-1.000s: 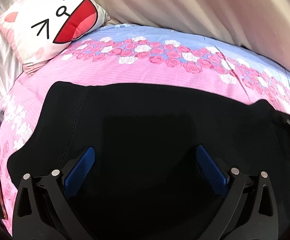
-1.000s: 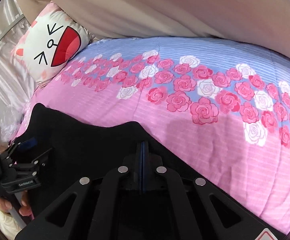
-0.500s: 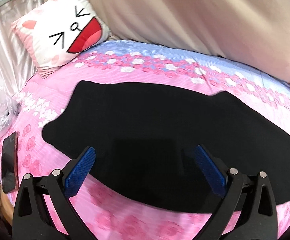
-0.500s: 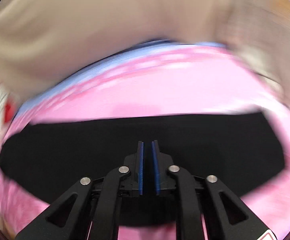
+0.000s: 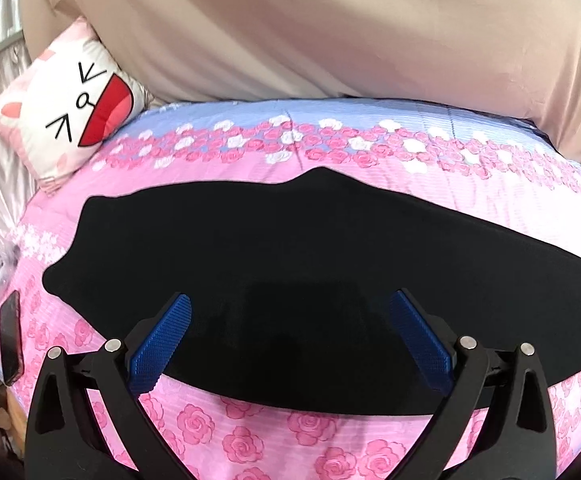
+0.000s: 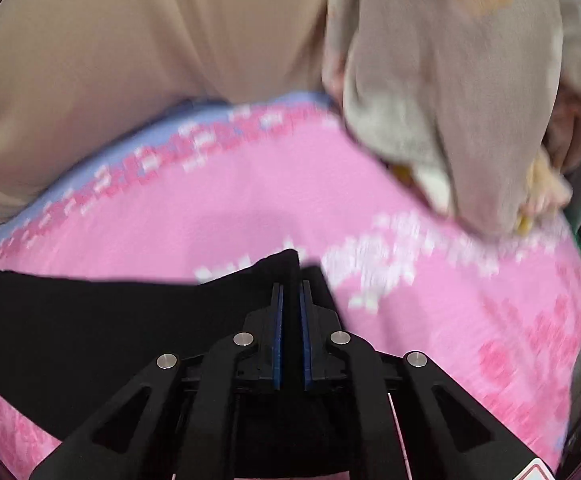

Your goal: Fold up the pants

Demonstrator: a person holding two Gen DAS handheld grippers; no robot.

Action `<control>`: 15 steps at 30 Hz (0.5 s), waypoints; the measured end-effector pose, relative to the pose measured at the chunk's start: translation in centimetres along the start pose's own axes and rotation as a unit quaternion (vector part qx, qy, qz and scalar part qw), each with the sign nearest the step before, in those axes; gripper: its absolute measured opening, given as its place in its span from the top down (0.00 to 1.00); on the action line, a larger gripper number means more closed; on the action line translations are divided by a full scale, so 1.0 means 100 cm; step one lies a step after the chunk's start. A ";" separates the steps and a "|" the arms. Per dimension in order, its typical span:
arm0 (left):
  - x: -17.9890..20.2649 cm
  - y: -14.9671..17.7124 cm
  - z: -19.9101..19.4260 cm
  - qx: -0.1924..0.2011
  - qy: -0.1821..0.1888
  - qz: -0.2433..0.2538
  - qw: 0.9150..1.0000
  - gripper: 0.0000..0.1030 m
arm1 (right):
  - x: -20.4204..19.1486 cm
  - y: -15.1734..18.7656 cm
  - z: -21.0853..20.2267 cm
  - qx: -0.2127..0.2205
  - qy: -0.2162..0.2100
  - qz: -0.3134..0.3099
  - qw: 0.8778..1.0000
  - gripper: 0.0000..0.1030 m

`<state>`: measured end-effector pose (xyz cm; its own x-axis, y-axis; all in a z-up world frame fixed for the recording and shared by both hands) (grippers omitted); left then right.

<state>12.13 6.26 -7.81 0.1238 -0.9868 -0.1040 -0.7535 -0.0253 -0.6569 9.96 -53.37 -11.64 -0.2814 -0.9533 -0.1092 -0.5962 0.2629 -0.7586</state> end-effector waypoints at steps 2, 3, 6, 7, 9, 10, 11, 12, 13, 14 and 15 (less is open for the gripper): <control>0.006 0.000 -0.001 0.001 -0.003 0.003 1.000 0.05 | 0.009 0.000 0.010 -0.011 0.001 0.001 1.000 0.94; 0.008 0.002 0.000 -0.001 -0.001 0.004 1.000 0.05 | 0.016 0.010 0.026 -0.037 0.014 -0.004 0.999 0.95; 0.013 0.007 0.009 -0.015 -0.005 0.010 1.000 0.05 | 0.027 0.023 0.034 -0.049 -0.001 0.029 0.998 0.85; 0.013 0.008 0.013 -0.020 -0.014 0.014 1.000 0.05 | 0.031 0.019 0.022 -0.038 -0.001 0.046 0.998 0.77; 0.012 0.010 0.016 -0.023 -0.016 0.012 1.000 0.05 | 0.037 0.017 -0.005 -0.008 0.012 0.055 0.998 0.65; 0.011 0.011 0.017 -0.025 -0.014 0.008 1.000 0.05 | 0.039 0.021 -0.012 -0.007 0.008 0.061 0.998 0.57; 0.009 0.011 0.019 -0.027 -0.013 0.004 1.000 0.05 | 0.042 0.026 -0.019 -0.009 -0.001 0.074 0.997 0.56; 0.007 0.012 0.020 -0.028 -0.012 0.000 1.000 0.05 | 0.043 0.034 -0.023 -0.014 -0.016 0.091 0.996 0.55; 0.007 0.013 0.021 -0.030 -0.012 -0.002 0.999 0.05 | 0.042 0.044 -0.026 -0.025 -0.036 0.108 0.993 0.54; 0.006 0.014 0.023 -0.032 -0.012 -0.003 0.999 0.05 | 0.041 0.052 -0.027 -0.036 -0.045 0.117 0.991 0.53; 0.006 0.014 0.024 -0.032 -0.012 -0.003 0.999 0.05 | 0.041 0.060 -0.024 -0.046 -0.047 0.124 0.990 0.47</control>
<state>12.70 6.00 -10.58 0.1430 -0.9827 -0.1178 -0.7927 -0.0424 -0.6082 3.44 -55.33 -15.04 -0.3589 -0.8664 -0.3472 -0.5853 0.4987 -0.6394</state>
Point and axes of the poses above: each gripper's, at about its wrist camera, not at the fingertips, and z roughly the way its jaws point, x to its right, y to its underside, the point moved 9 cm from there along z, roughly the way its jaws point, and after that the axes turned 1 degree about -y, right-handed, at the moved point
